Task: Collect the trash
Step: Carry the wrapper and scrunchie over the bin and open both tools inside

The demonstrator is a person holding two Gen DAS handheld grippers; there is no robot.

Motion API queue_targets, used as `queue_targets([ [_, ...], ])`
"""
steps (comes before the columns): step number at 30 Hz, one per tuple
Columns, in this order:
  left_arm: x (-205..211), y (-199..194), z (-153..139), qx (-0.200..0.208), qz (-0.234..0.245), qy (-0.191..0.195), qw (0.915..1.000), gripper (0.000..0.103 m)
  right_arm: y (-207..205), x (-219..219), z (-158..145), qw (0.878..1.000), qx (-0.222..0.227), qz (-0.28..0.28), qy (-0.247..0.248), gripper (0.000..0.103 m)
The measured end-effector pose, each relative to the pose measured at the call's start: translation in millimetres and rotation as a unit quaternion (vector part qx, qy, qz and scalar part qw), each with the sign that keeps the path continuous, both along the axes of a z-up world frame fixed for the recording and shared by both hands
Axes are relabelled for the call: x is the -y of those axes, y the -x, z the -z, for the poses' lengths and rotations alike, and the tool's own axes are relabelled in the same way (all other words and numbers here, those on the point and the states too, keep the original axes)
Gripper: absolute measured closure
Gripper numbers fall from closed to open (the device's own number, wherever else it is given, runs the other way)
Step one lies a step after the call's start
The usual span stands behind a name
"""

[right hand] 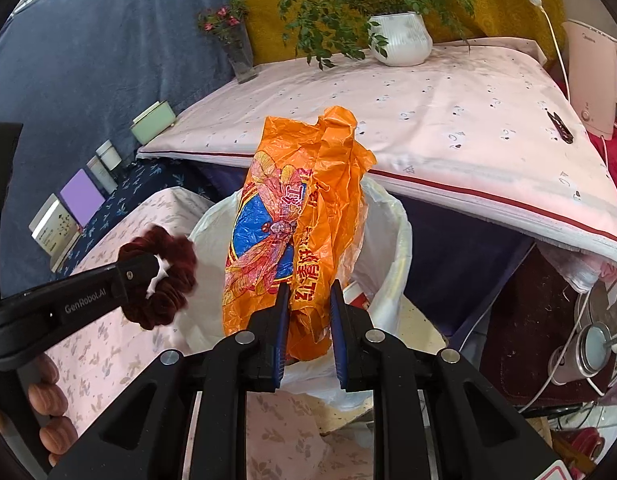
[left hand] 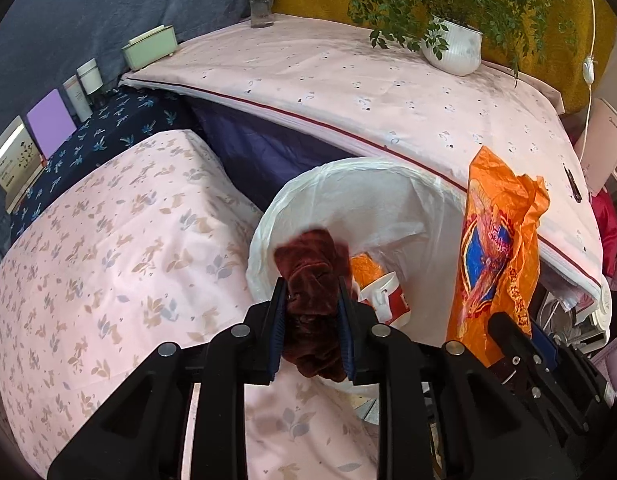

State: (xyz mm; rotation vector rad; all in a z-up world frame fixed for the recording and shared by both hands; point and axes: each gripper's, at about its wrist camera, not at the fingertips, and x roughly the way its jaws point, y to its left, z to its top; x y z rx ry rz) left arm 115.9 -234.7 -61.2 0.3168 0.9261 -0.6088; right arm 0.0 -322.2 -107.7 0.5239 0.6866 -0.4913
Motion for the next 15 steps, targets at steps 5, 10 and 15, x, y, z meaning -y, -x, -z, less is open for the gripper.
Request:
queue_targets([
  [5,12,-4,-1,0.007,0.005,0.003,1.0,0.08,-1,8,6,1.0,-0.003,0.003,-0.005,0.085],
  [10,19,-8,0,0.005,0.004,0.005,1.0,0.075,-5,12,9,1.0,-0.005,0.004,-0.008,0.085],
  [15,17,-12,-1,0.013,-0.007,0.004,0.9999,0.051,-11,12,9,1.0,-0.006,0.0,-0.007,0.085],
])
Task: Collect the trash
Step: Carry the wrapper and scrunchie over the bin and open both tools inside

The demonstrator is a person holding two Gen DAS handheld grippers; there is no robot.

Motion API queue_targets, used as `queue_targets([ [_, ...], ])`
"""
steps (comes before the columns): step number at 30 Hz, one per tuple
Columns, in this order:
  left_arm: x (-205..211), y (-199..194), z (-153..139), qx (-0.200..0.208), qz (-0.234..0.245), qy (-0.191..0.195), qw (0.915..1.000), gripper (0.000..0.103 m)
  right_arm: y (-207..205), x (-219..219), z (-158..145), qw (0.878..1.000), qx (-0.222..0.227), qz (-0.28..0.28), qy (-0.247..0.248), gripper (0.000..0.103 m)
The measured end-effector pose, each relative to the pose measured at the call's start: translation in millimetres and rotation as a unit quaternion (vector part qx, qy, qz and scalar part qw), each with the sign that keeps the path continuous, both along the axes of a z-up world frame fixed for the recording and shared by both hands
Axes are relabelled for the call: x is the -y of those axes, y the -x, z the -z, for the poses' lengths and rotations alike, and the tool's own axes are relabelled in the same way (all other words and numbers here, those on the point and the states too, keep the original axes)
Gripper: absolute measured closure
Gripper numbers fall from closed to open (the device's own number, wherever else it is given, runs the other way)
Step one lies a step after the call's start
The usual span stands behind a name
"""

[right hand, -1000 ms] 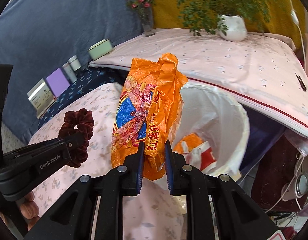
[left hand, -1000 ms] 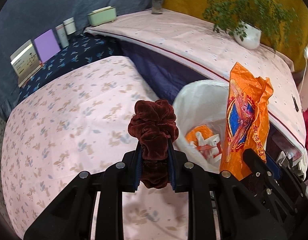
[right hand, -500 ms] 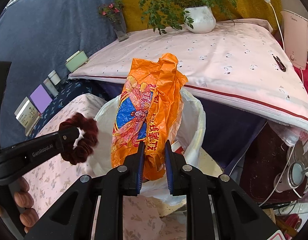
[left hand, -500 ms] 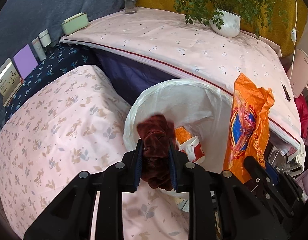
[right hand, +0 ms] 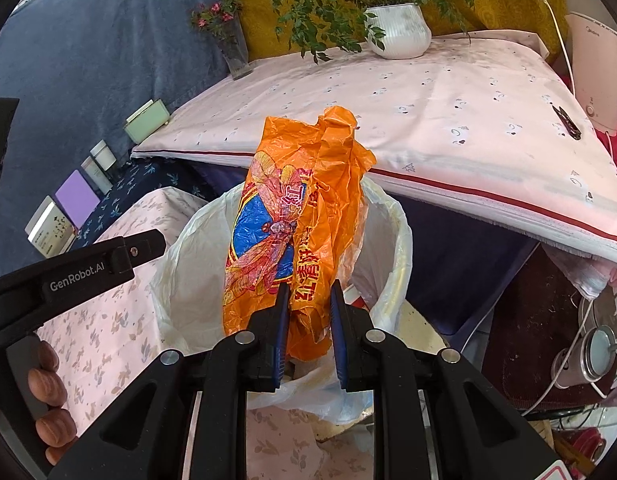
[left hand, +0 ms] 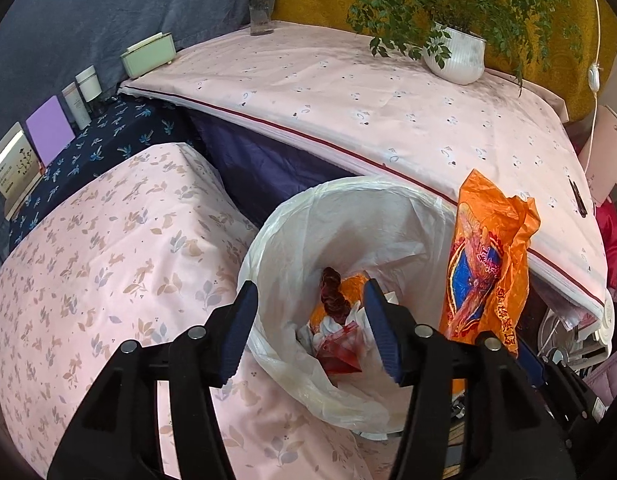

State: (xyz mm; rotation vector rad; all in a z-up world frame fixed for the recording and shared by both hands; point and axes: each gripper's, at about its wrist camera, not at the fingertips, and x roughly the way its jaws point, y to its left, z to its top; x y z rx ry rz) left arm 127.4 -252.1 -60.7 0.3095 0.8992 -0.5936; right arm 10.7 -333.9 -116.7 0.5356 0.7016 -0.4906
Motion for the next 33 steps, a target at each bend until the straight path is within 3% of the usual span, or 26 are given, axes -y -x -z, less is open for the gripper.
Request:
queue_targets([
  [9,-17,-7,1,0.007,-0.021,-0.002,0.9998,0.042,-14,-7,1,1.0,-0.007,-0.017,0.001,0.082],
  [12,-25,-10,2,0.006,-0.033,0.0,0.9994,0.034,-20,-12,-1,1.0,-0.007,-0.023,0.004,0.08],
  [20,-44,-14,5,0.003,-0.049,0.0,0.9988,0.034,-31,-23,-5,0.999,-0.005,-0.034,0.01,0.078],
  [25,-54,-15,5,0.006,-0.059,0.002,0.9982,0.029,-36,-29,-8,0.999,-0.002,-0.038,0.017,0.061],
  [33,-71,-17,6,0.003,-0.074,0.004,0.9973,0.028,-39,-36,-15,0.999,-0.001,-0.043,0.025,0.059],
])
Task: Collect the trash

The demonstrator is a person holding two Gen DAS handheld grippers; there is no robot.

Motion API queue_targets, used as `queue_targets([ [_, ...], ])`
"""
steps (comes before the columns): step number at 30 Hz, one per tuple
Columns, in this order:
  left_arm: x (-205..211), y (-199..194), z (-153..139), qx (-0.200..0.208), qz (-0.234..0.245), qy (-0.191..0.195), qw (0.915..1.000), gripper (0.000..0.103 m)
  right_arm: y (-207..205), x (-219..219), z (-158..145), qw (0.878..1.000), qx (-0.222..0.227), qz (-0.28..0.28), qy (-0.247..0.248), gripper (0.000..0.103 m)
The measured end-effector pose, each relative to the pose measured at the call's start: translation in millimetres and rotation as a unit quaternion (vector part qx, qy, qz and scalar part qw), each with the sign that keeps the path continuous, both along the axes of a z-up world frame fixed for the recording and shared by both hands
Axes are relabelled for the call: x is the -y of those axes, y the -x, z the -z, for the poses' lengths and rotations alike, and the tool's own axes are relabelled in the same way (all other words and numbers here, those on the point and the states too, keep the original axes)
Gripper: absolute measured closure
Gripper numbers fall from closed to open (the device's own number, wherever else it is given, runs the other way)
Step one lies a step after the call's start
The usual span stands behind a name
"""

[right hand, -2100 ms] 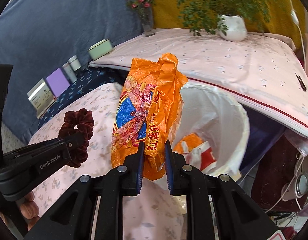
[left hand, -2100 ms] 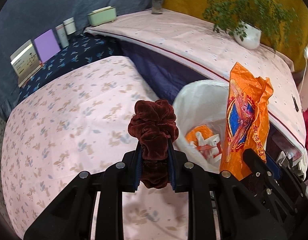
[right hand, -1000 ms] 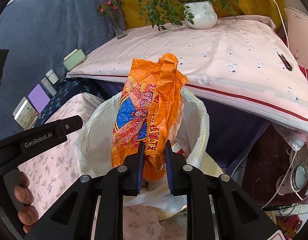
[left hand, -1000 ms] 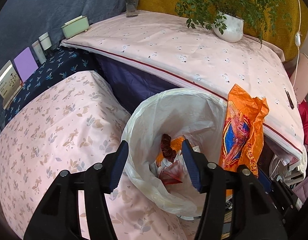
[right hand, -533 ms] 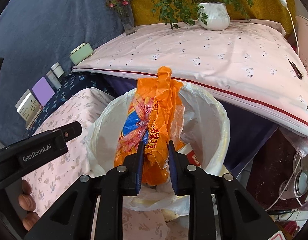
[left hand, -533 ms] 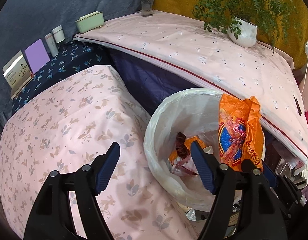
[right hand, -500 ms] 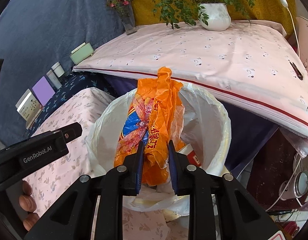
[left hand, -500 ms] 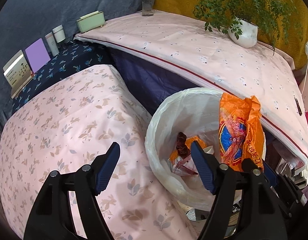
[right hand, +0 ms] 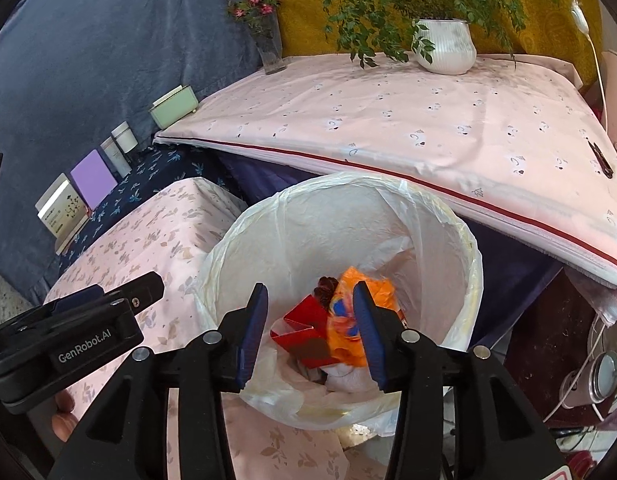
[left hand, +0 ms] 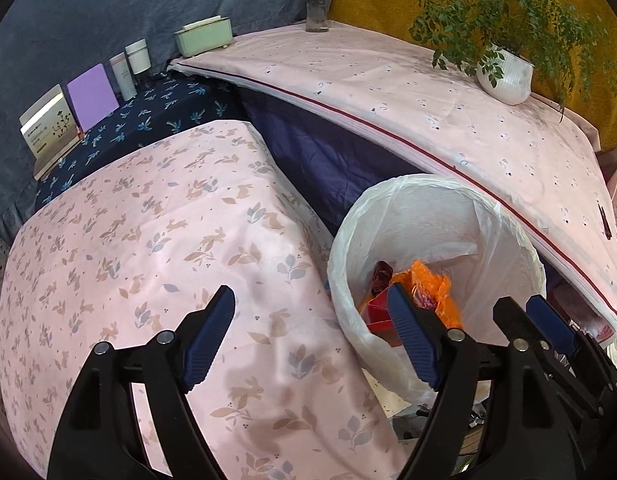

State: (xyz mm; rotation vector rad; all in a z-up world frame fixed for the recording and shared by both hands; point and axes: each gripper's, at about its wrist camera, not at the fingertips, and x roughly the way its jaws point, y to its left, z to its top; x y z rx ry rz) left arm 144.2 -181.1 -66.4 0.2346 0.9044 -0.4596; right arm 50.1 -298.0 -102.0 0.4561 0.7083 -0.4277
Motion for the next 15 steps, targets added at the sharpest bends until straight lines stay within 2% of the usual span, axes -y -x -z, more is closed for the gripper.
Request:
queue_targets([
  [7,-17,6,-3,0.004,-0.01,0.002,0.9999,0.025,7,-14,-11,1.0,-0.004,-0.008,0.021,0.047],
  [10,-24,10,-5,0.006,-0.015,0.001,0.9999,0.025,11,-20,-17,1.0,-0.006,-0.012,0.029,0.046],
  [15,-39,20,-7,0.017,-0.023,-0.005,0.9996,0.018,19,-31,-23,0.999,-0.015,-0.017,0.046,0.037],
])
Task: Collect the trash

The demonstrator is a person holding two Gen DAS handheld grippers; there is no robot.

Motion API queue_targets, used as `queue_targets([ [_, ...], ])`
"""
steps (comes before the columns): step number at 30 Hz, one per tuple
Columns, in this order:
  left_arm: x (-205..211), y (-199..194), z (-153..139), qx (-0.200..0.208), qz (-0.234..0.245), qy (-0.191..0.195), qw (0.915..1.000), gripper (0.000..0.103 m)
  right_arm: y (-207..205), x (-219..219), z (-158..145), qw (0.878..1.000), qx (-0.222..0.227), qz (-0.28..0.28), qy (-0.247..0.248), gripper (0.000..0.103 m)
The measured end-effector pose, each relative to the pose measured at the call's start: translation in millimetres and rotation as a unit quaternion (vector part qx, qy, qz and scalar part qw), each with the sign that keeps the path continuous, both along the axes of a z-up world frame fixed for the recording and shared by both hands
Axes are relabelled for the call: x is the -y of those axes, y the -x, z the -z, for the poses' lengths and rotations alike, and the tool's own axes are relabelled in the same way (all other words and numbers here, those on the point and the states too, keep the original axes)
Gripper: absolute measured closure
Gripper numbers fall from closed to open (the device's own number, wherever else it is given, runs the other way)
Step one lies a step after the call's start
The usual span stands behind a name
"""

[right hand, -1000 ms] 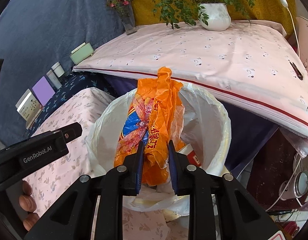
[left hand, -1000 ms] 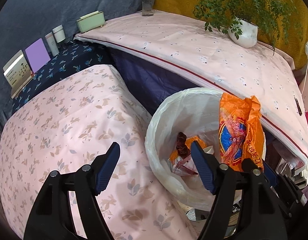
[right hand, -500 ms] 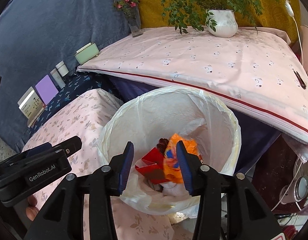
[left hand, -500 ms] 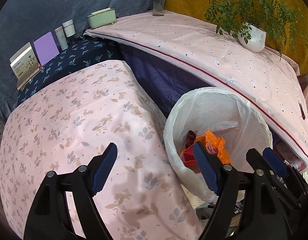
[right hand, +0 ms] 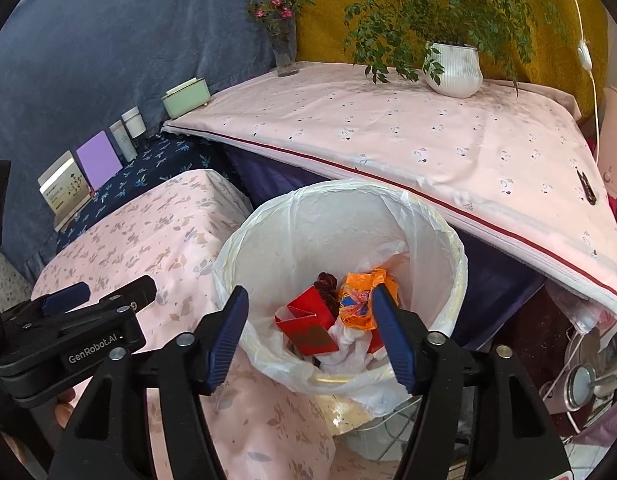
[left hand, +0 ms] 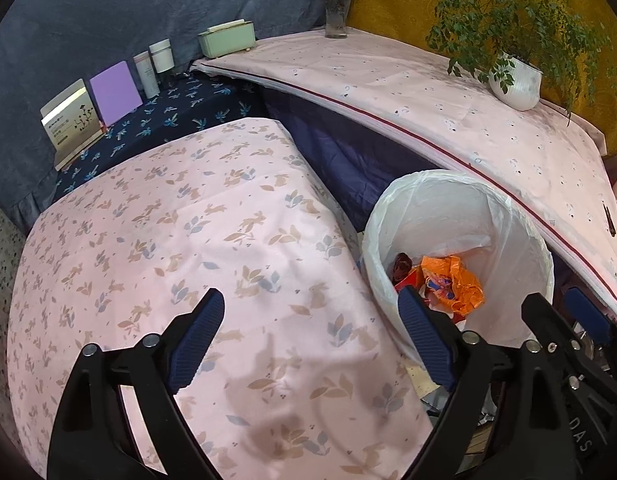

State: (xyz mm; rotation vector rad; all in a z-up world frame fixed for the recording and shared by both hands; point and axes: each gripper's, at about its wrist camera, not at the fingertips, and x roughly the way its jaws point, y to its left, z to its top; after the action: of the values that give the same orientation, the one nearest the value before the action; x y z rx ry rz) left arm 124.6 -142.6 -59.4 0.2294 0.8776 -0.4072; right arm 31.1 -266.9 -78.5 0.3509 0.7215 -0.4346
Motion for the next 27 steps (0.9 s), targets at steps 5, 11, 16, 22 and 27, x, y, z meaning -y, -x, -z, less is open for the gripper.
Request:
queue_targets([
  [5,-14,9,2,0.0,-0.006,-0.006,1.0,0.018,9,-12,-2,1.0,-0.013,-0.004,0.02,0.031],
  [11,-29,21,6,0.005,-0.016,-0.015,0.9998,0.013,19,-24,-2,0.999,-0.025,-0.012,0.037,0.027],
  [16,-36,29,7,0.01,-0.018,-0.02,0.9996,0.013,27,-31,-3,0.998,-0.031,-0.015,0.049,0.02],
  [22,-42,37,10,0.014,-0.024,-0.027,0.9992,0.01,34,-36,-2,0.997,-0.037,-0.017,0.059,0.017],
  [27,-45,39,14,0.009,-0.026,-0.029,0.9992,0.01,39,-36,1,0.997,-0.045,-0.018,0.054,0.013],
])
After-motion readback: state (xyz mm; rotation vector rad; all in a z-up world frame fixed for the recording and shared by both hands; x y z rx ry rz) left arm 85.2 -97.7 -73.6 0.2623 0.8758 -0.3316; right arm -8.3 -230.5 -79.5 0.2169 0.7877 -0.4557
